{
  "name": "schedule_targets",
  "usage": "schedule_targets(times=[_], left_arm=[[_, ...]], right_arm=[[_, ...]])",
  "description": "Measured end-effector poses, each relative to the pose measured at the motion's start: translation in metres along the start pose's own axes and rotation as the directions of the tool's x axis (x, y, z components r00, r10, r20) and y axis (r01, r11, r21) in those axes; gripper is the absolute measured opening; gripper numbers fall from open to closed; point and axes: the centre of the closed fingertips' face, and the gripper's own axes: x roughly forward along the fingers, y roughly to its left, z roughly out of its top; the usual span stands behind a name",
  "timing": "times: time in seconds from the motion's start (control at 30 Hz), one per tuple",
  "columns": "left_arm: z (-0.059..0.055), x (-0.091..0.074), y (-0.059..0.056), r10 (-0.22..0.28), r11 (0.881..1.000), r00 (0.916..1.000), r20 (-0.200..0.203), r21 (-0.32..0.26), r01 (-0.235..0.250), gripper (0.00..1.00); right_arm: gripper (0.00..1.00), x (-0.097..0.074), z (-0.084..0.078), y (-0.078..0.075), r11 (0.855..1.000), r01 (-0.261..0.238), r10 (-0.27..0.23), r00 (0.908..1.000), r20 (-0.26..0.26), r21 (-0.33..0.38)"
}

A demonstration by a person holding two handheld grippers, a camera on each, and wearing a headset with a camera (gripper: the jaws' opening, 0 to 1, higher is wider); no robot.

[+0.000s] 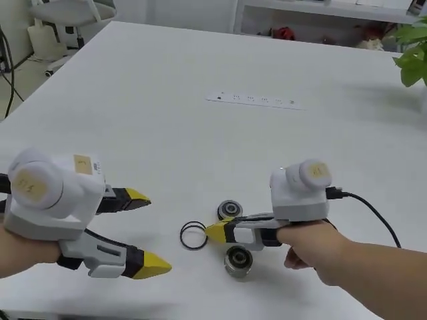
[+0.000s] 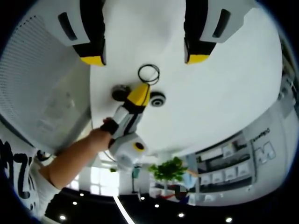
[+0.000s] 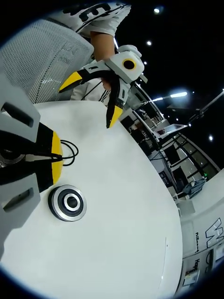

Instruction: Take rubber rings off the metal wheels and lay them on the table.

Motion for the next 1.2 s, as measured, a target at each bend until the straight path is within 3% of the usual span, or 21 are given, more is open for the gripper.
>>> schedule_targets(times=[0.27, 0.53, 0.7, 0.8, 0.93, 1.2], left_arm=[[-0.001, 0.0, 0.002, 0.001, 1.0, 1.0, -0.004, -0.003, -0.001, 0.69], [0.004, 0.002, 0.005, 0.002, 1.0, 1.0, 0.003, 0.0, -0.002, 0.68], [0.008, 0.006, 0.004, -0.004, 1.0, 1.0, 0.006, 0.003, 0.004, 0.68], [0.011, 0.007, 0.004, -0.007, 1.0, 0.9999, 0.009, 0.008, 0.007, 0.68], [0.014, 0.008, 0.005, -0.005, 1.0, 0.9998, 0.017, 0.007, 0.005, 0.68], [0.016, 0.01, 0.009, -0.006, 1.0, 0.9999, 0.015, 0.016, 0.006, 0.68]], right_arm=[[0.05, -0.004, 0.005, 0.002, 1.0, -0.001, 0.001, 1.0, 0.01, -0.025], [0.11, -0.017, 0.012, 0.005, 0.998, -0.003, 0.005, 0.9997, 0.025, -0.057], [0.13, -0.028, 0.018, 0.009, 0.997, -0.014, 0.018, 0.9986, 0.049, -0.073], [0.13, -0.035, 0.028, 0.011, 0.998, -0.022, 0.027, 0.9954, 0.092, -0.052], [0.15, -0.045, 0.036, 0.012, 0.998, -0.013, 0.021, 0.9931, 0.116, -0.068], [0.17, -0.059, 0.034, 0.001, 0.992, 0.043, -0.03, 0.9936, 0.109, -0.118]])
